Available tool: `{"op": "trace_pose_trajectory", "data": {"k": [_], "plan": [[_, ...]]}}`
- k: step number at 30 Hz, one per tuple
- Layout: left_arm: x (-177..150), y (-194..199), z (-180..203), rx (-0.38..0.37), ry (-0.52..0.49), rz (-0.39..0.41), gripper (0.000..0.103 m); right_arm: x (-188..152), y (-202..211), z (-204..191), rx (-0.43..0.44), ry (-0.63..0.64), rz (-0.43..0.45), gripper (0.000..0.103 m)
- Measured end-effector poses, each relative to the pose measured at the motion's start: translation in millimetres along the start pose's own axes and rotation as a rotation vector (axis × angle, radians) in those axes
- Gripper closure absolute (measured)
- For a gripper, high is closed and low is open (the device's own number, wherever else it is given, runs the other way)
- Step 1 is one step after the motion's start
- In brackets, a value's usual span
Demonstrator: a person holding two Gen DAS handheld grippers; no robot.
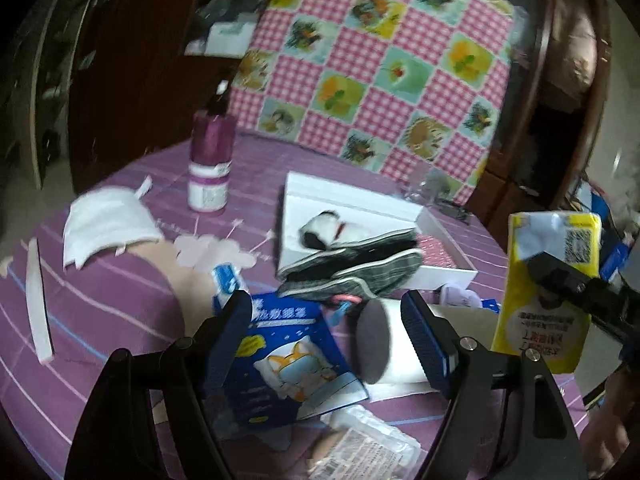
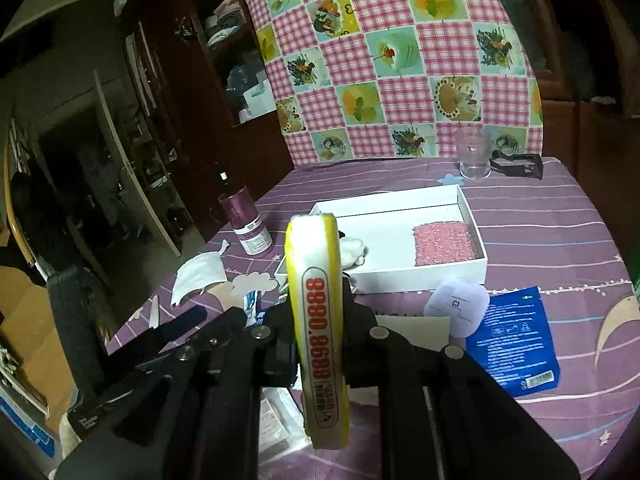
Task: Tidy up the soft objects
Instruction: 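Hold the yellow tube up with the right tool while the left tool moves toward the blue eye-mask packet, then grasp the blue eye-mask packet with the left tool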
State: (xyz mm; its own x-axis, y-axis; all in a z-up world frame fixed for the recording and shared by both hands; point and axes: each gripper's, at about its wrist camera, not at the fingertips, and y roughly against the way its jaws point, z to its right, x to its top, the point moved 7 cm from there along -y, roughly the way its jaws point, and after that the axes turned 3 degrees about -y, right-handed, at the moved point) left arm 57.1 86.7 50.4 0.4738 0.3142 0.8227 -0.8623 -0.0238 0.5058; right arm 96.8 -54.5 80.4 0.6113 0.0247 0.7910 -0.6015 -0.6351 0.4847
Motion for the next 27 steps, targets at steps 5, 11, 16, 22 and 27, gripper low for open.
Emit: {"op": "trace_pose_trajectory", "data": {"k": [5, 11, 16, 22, 27], "plan": [[-10.3, -13.1, -13.5, -0.035, 0.100, -0.108, 0.029, -11.4, -1.7, 23.3, 0.006, -0.061, -0.021, 0.086], [-21.0, -24.9, -30.2, 0.040, 0.175, -0.180, 0.024, -12.8, 3.1, 39.9, -0.038, -0.106, -0.026, 0.086], [-36.2, -45.9, -22.8, 0.092, 0.094, -0.303, 0.023, -13.9, 6.3, 32.9, -0.060, -0.063, -0.021, 0.086], [-47.7, -62.8, 0.4, 0.261, -0.137, -0.374, 0.010, -11.9, 12.2, 28.3, -0.045, -0.049, -0.012, 0.086], [-47.3, -65.5, -2.0, 0.263, -0.116, -0.375, 0.000, -11.8, 12.4, 31.5, -0.047, -0.066, -0.018, 0.086]]}}
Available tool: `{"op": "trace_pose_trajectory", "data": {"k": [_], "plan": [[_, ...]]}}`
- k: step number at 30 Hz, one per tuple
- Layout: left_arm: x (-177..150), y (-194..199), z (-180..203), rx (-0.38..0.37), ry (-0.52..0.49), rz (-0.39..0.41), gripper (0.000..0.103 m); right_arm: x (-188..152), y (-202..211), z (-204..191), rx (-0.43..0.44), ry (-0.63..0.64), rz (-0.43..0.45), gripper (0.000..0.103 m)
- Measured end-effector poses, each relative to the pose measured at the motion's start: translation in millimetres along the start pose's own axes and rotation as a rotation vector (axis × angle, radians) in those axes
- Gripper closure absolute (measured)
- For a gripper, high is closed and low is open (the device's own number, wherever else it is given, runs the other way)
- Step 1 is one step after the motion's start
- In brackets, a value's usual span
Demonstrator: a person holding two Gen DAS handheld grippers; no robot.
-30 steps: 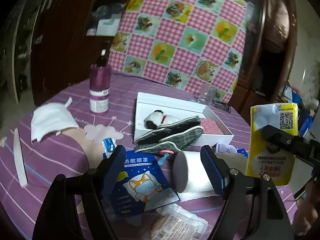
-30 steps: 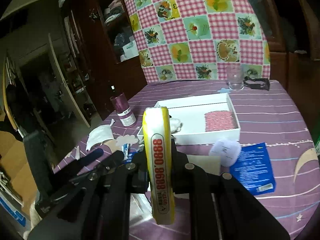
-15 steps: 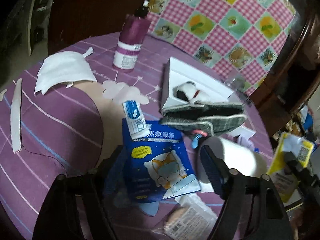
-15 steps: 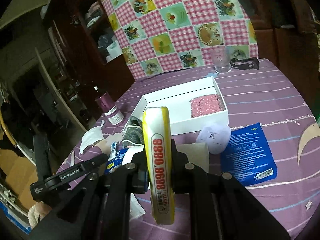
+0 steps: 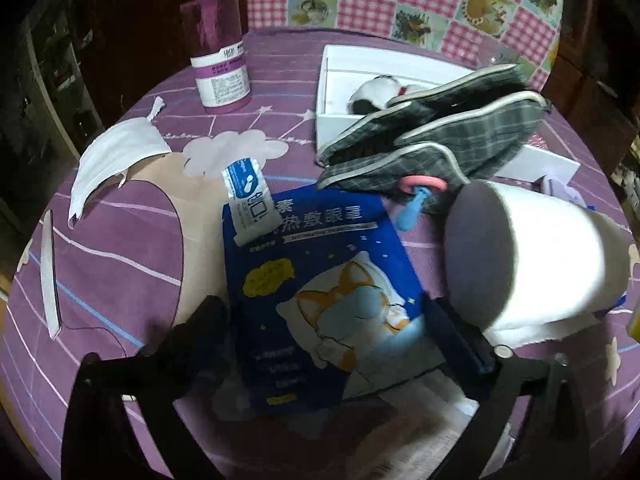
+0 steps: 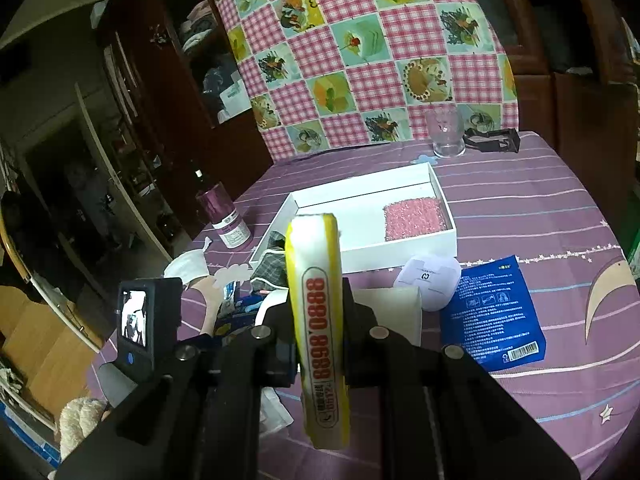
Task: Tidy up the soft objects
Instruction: 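Grasp the blue eye-mask packet with the left tool, then carry the blue packet toward the box with the left tool while the right tool carries the tube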
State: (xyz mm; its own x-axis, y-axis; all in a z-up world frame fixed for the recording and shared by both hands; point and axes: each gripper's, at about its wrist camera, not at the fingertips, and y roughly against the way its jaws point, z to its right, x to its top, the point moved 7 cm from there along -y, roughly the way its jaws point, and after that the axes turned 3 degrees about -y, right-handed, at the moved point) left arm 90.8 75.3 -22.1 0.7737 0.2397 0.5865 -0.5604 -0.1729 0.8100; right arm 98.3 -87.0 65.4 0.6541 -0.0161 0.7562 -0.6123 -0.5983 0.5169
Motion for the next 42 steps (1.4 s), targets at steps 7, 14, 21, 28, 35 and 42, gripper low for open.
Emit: {"op": "trace_pose_trajectory", "data": {"k": [7, 14, 21, 28, 35, 42], "plan": [[6.1, 3.6, -2.3, 0.015, 0.020, 0.021, 0.014, -2.2, -3.2, 1.1, -0.012, 0.000, -0.015, 0.086], [12.5, 12.2, -20.1, 0.056, 0.091, 0.067, 0.067, -2.9, -5.8, 4.1, -0.032, -0.001, -0.021, 0.086], [9.0, 15.6, -18.8, 0.039, 0.078, 0.088, 0.098, -2.8, -6.3, 4.5, -0.045, 0.005, -0.021, 0.086], [9.7, 30.9, -28.8, -0.023, 0.147, 0.157, 0.102, -0.5, -2.7, 4.5, -0.073, 0.028, 0.001, 0.086], [13.2, 62.9, -38.9, -0.150, 0.215, 0.303, 0.103, 0.2, -2.5, 3.2, -0.086, 0.044, 0.009, 0.086], [11.1, 87.0, -35.9, -0.196, 0.202, 0.384, 0.103, 0.2, -3.0, 1.4, -0.074, 0.044, 0.014, 0.086]]}}
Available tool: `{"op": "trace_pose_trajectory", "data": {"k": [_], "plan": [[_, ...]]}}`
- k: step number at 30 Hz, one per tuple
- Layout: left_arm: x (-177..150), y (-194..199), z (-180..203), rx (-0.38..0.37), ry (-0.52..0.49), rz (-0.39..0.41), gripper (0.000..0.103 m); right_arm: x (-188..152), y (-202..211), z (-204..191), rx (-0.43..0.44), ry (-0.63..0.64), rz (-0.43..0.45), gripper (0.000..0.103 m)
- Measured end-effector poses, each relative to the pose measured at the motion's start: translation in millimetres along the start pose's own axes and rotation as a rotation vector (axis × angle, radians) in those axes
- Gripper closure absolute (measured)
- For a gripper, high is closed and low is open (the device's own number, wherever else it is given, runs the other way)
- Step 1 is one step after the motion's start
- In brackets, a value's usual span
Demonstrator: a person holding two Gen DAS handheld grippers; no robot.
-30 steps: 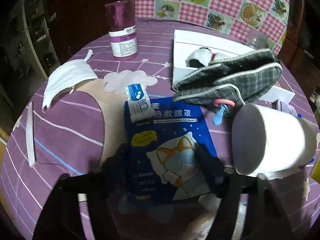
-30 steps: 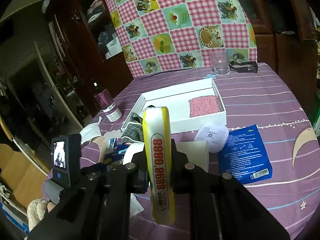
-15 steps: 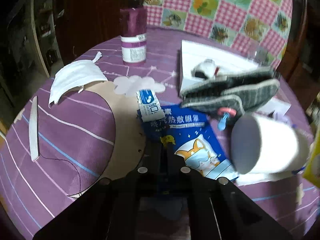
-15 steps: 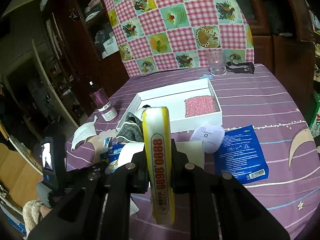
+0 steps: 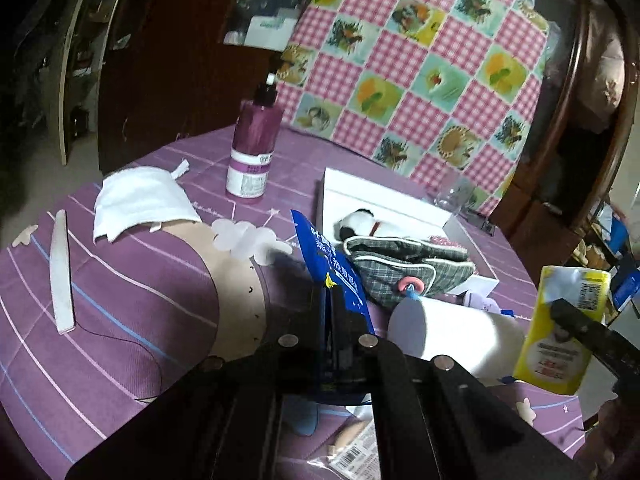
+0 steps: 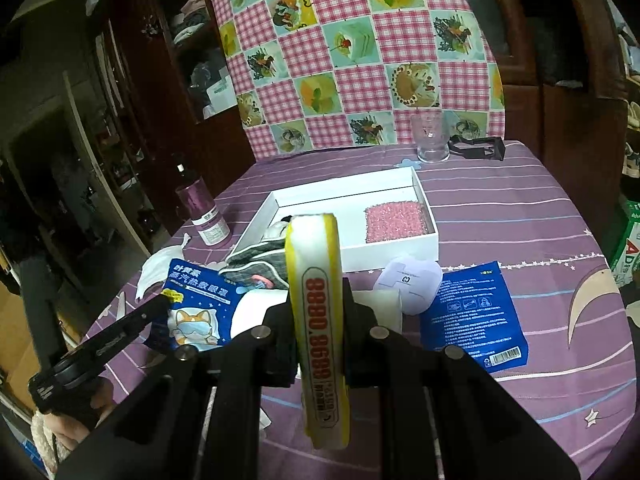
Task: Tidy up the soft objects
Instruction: 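Carry the blue packet toward the box with the left tool while the right tool carries the tube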
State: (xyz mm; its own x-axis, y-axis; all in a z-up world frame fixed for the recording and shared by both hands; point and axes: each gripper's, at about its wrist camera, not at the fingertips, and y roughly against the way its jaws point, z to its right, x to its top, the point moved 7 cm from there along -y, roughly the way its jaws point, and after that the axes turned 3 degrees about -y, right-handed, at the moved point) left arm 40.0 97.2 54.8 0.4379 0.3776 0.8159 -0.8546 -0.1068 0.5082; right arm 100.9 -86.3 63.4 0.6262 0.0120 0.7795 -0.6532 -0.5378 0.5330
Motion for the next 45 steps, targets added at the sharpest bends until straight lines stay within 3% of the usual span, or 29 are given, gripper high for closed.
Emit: {"op": "trace_pose_trajectory", "data": {"k": [5, 14, 19, 25, 29, 36, 45], "plan": [[2.5, 9.2, 4.8, 0.012, -0.010, 0.010, 0.103, -1.2, 0.6, -4.5, 0.019, 0.007, 0.000, 0.086], [11.6, 35.9, 8.6, 0.139, -0.021, -0.003, 0.103, 3.6, 20.2, -19.3, 0.036, 0.076, 0.038, 0.086], [28.0, 58.8, 26.3, 0.116, -0.051, -0.004, 0.103, 14.7, 35.5, -15.4, 0.066, 0.054, 0.023, 0.086], [57.6, 72.4, 63.5, 0.095, -0.153, 0.038, 0.103, 42.7, 55.4, -4.4, -0.043, 0.104, 0.038, 0.086], [70.2, 55.7, 85.5, 0.060, -0.199, 0.023, 0.103, 63.7, 51.7, 2.2, -0.034, 0.081, 0.019, 0.086], [73.1, -5.8, 115.2, 0.000, -0.294, -0.066, 0.103, 91.6, 4.8, 18.3, 0.030, -0.033, -0.041, 0.086], [90.7, -70.5, 109.5, -0.034, -0.225, -0.068, 0.103, 117.8, -61.5, 38.0, 0.091, -0.139, -0.083, 0.086]]}}
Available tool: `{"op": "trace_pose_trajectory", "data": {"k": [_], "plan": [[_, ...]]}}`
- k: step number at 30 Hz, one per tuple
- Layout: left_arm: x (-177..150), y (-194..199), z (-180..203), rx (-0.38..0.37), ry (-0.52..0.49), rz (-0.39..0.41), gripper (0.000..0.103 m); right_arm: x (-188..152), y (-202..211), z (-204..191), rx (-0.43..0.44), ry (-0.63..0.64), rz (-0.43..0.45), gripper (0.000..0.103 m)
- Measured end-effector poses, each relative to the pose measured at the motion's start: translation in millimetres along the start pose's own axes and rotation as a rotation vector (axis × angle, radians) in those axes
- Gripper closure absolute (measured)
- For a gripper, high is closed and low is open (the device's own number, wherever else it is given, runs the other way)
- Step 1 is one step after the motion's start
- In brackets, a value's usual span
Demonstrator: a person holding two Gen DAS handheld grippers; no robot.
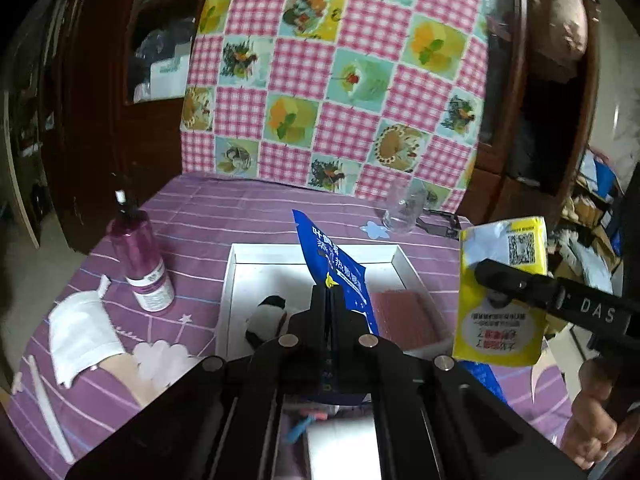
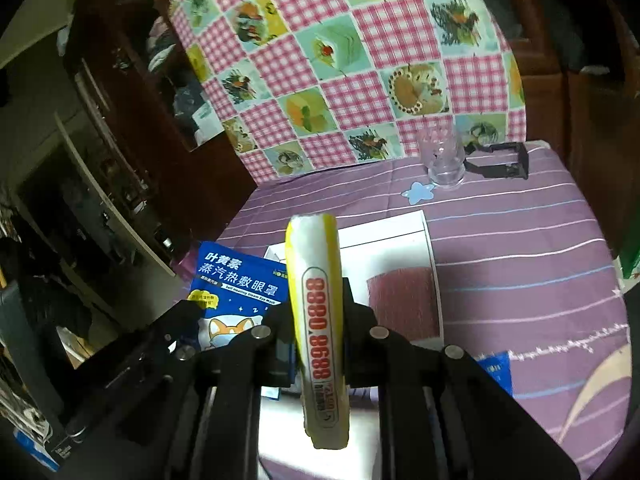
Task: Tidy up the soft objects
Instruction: 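Carry the blue packet toward the box with the left tool while the right tool carries the tube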
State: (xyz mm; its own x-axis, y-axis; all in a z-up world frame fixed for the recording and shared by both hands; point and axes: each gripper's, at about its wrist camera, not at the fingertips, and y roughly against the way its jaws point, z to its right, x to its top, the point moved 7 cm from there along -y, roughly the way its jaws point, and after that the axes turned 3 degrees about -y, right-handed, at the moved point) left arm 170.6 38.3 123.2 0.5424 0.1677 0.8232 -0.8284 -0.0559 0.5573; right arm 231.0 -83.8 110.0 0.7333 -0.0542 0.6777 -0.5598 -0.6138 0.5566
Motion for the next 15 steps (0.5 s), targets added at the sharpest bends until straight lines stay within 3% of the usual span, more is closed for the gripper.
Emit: {"op": "trace_pose_trajectory", "data": {"k": [6, 11, 15], "plan": [[3.4, -44.6, -17.1, 0.003, 0.053, -0.020, 0.103, 7.7, -39.9, 21.7, -0.013, -0.059, -0.051, 0.086], [-13.3, -77.8, -42.0, 0.022, 0.098, -0.082, 0.103, -1.1, -60.1, 42.6, 0.003, -0.109, -0.068, 0.086], [-40.3, -110.4, -74.9, 0.024, 0.221, -0.232, 0.103, -6.2, -74.6, 46.8, 0.030, -0.117, -0.077, 0.086]]}}
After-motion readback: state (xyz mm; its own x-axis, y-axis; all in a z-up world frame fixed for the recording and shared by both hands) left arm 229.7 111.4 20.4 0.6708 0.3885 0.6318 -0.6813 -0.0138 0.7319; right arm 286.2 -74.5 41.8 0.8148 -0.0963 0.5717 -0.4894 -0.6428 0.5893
